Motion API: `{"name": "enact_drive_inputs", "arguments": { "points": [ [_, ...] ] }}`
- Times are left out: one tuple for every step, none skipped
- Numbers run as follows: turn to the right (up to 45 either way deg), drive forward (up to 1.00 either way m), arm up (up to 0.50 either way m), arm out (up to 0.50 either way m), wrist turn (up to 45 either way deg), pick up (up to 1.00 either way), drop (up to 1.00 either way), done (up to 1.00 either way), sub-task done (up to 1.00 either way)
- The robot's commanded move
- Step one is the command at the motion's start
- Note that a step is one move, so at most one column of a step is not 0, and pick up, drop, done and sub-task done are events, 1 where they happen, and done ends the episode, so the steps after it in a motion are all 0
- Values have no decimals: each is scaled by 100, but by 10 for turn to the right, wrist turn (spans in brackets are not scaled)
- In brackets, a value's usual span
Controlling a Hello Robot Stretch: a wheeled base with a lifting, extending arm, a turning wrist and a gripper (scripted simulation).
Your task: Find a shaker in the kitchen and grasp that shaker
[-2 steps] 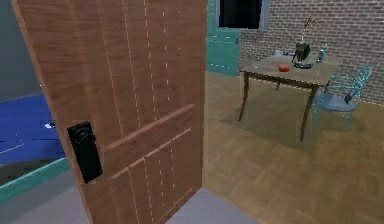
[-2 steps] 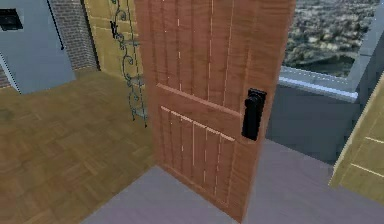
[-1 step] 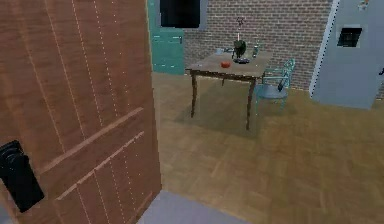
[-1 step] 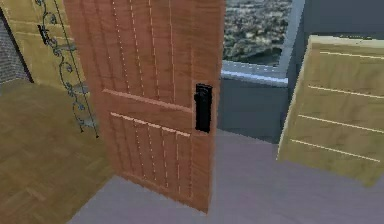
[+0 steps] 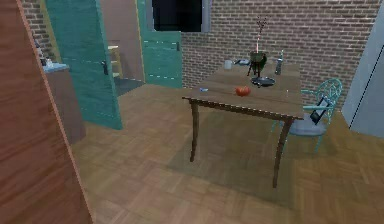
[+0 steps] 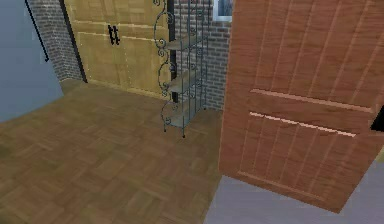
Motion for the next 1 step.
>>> {"name": "enact_drive_inputs", "arguments": {
  "points": [
    [30, 0, 0, 0, 0, 0, 0, 0, 0]
  ]
}}
